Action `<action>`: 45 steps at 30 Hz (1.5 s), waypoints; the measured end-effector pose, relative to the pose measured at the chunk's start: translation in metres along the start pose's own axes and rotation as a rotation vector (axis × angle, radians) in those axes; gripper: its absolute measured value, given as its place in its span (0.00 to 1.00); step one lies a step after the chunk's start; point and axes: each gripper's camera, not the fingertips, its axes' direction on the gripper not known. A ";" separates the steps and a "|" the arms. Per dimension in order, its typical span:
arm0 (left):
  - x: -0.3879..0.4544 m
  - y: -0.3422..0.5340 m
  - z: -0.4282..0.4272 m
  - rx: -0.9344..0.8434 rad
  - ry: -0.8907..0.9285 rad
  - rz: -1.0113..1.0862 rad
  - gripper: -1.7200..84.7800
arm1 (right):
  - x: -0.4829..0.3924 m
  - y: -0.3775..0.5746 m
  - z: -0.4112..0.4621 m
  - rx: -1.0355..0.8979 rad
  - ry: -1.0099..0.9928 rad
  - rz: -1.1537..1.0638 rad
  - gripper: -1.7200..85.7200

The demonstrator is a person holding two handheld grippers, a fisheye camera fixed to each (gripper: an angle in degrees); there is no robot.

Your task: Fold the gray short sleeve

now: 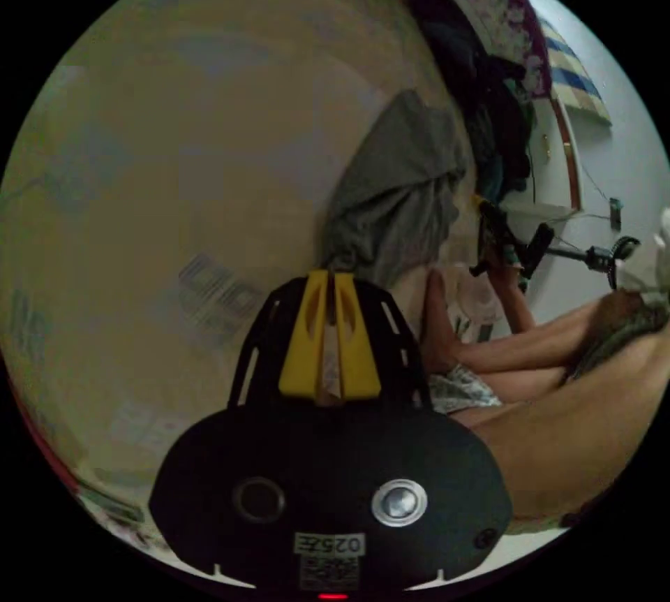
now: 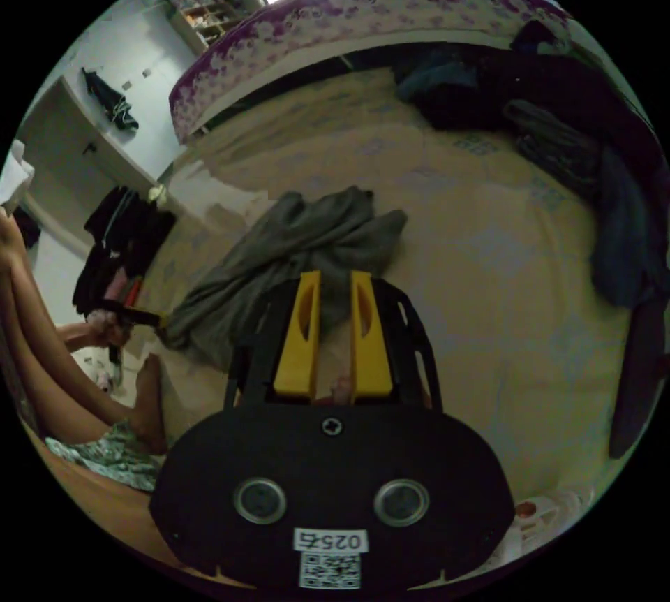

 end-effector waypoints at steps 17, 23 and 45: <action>0.204 -0.068 0.039 0.027 -0.294 0.784 0.05 | -0.122 -0.047 -0.012 -0.217 -0.007 0.063 0.06; 0.188 -0.100 -0.122 0.325 -0.255 0.525 0.01 | -0.159 -0.140 -0.112 0.086 -0.086 -0.051 0.01; 0.092 0.082 -0.353 0.605 0.158 -0.029 0.06 | -0.270 -0.109 -0.162 -0.200 -0.116 0.043 0.11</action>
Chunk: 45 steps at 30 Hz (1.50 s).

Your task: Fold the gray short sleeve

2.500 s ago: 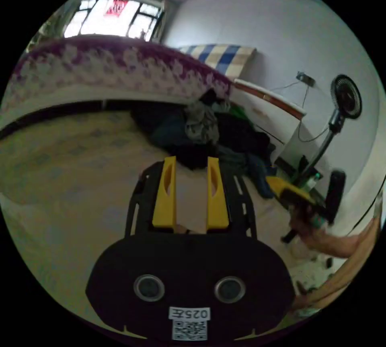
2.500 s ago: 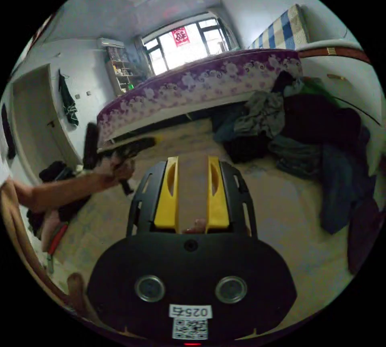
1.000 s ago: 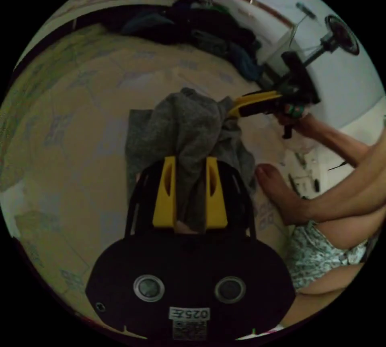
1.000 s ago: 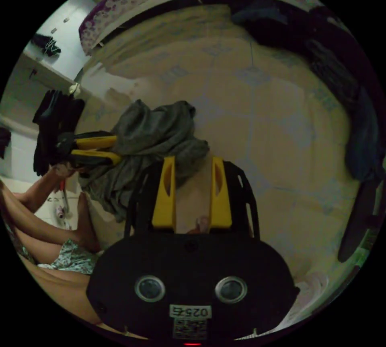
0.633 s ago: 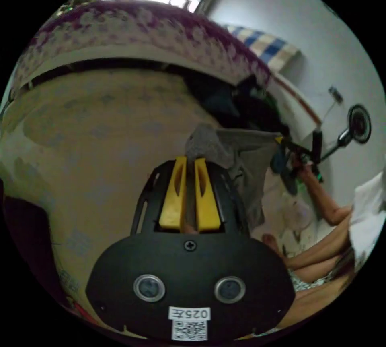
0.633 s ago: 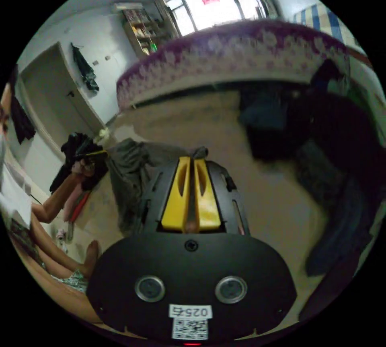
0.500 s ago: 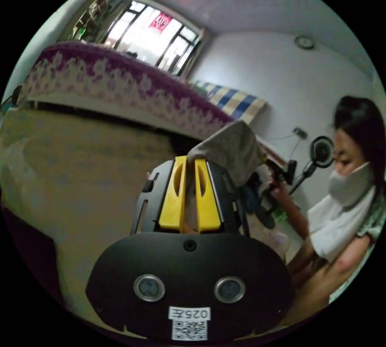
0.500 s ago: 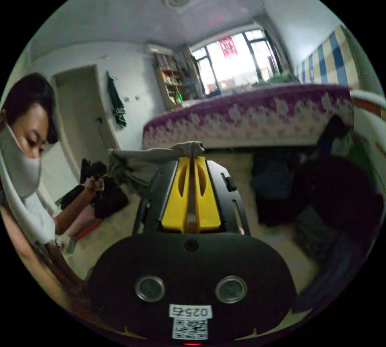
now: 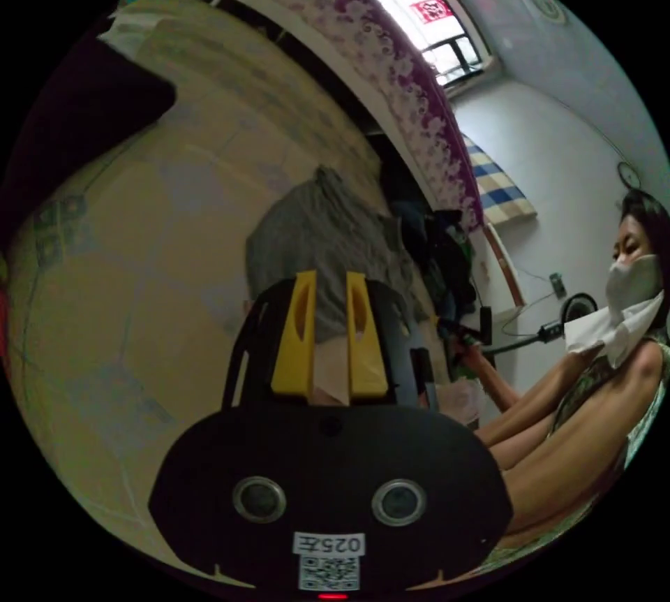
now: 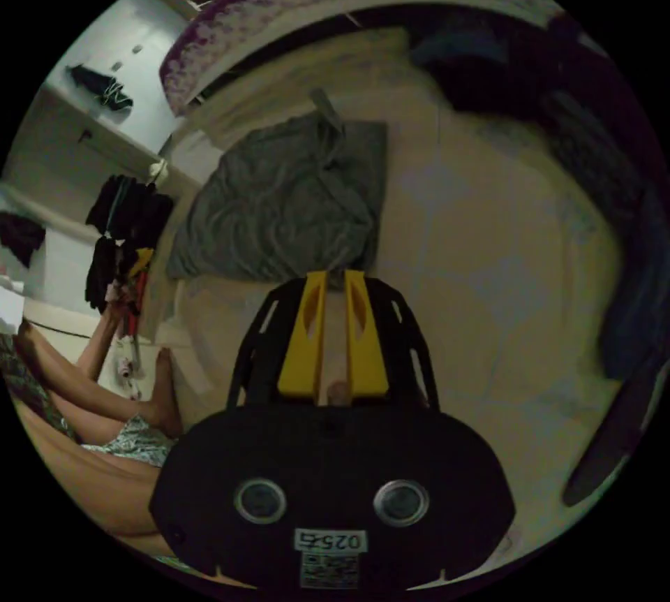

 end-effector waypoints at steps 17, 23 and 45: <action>0.101 -0.053 -0.064 -0.177 -0.278 -0.090 0.03 | -0.040 -0.022 -0.085 -0.057 -0.093 -0.047 0.08; 0.151 -0.077 -0.121 -0.061 -0.176 -0.034 0.01 | -0.050 -0.016 -0.194 0.107 -0.250 -0.068 0.01; 0.245 -0.268 -0.231 -0.151 -0.423 0.087 0.04 | -0.011 -0.174 -0.357 0.084 -0.294 -0.156 0.09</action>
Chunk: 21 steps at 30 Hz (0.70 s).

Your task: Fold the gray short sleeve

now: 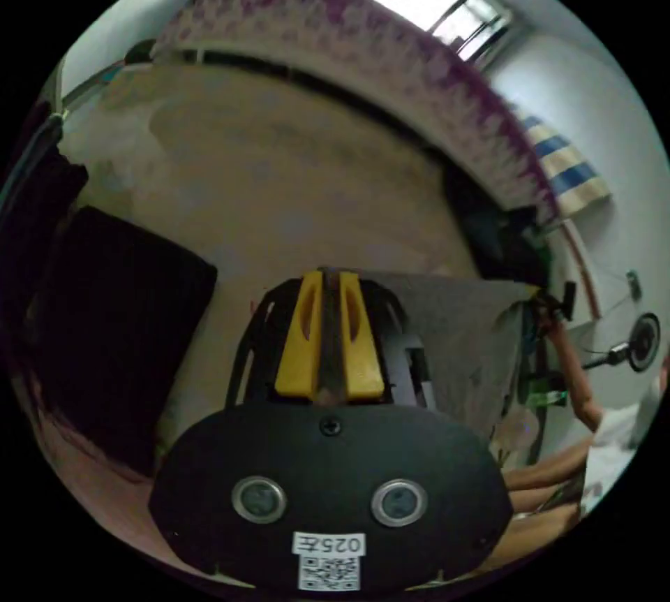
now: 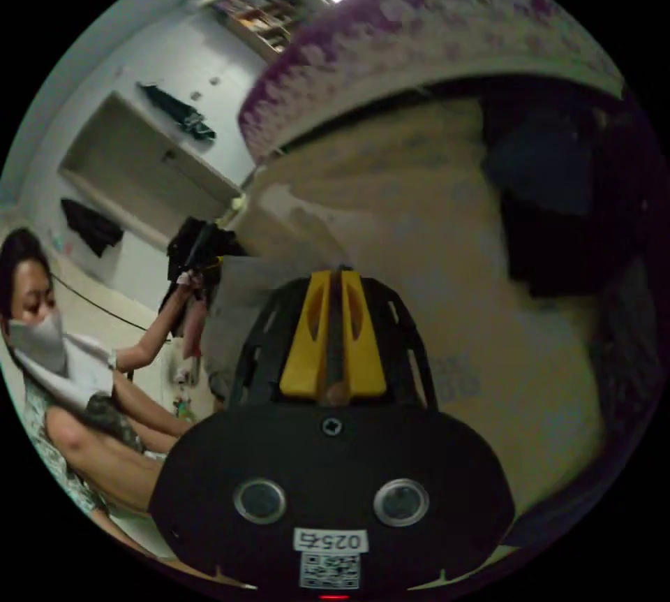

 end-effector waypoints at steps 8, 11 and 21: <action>-0.058 0.036 -0.005 -0.118 -0.027 -0.187 0.06 | 0.080 0.072 -0.021 0.068 -0.189 0.287 0.14; -0.056 0.083 -0.039 -0.048 0.169 -0.212 0.06 | 0.070 0.113 -0.030 0.055 -0.214 0.302 0.14; -0.035 0.203 -0.010 -0.133 0.700 -0.642 0.10 | 0.102 0.204 -0.021 0.112 -0.498 0.654 0.16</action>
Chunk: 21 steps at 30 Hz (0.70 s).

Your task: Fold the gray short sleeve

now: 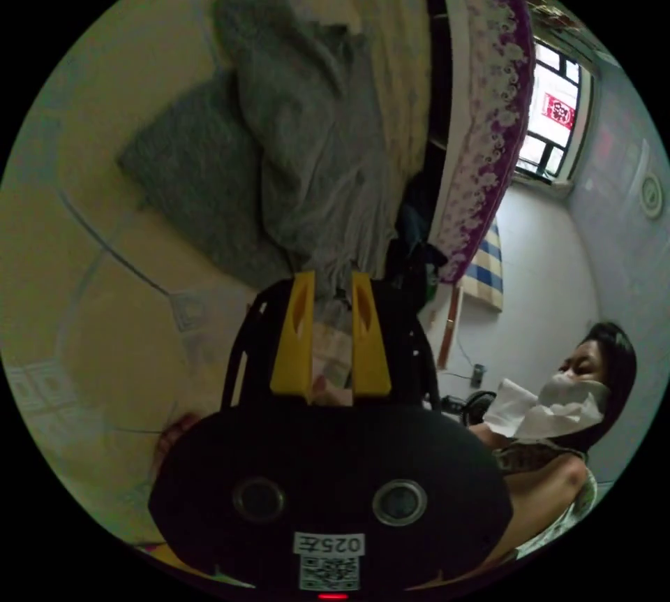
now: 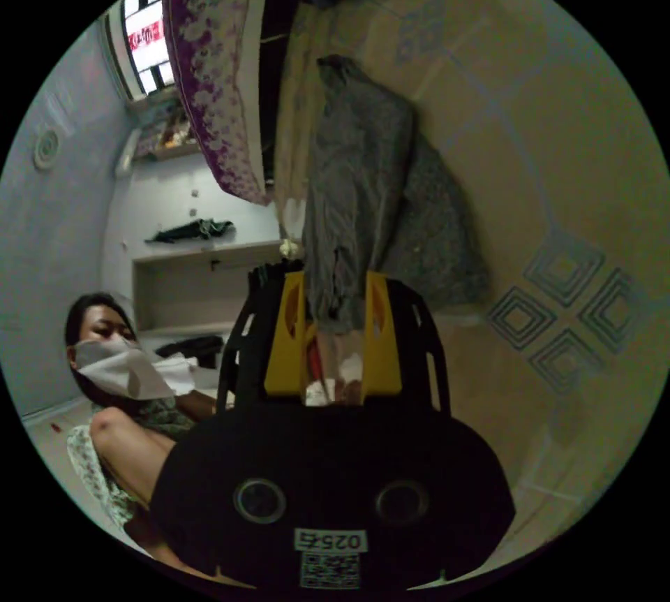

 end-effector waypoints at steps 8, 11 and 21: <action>0.004 -0.011 0.006 -0.022 -0.072 -0.036 0.11 | -0.003 -0.035 -0.007 -0.033 0.083 -0.008 0.17; 0.003 -0.017 -0.001 -0.012 -0.123 -0.094 0.10 | 0.000 -0.048 -0.017 -0.009 0.139 0.021 0.16; 0.003 0.002 0.002 -0.022 -0.114 -0.199 0.10 | 0.015 -0.053 -0.028 0.001 0.078 0.087 0.16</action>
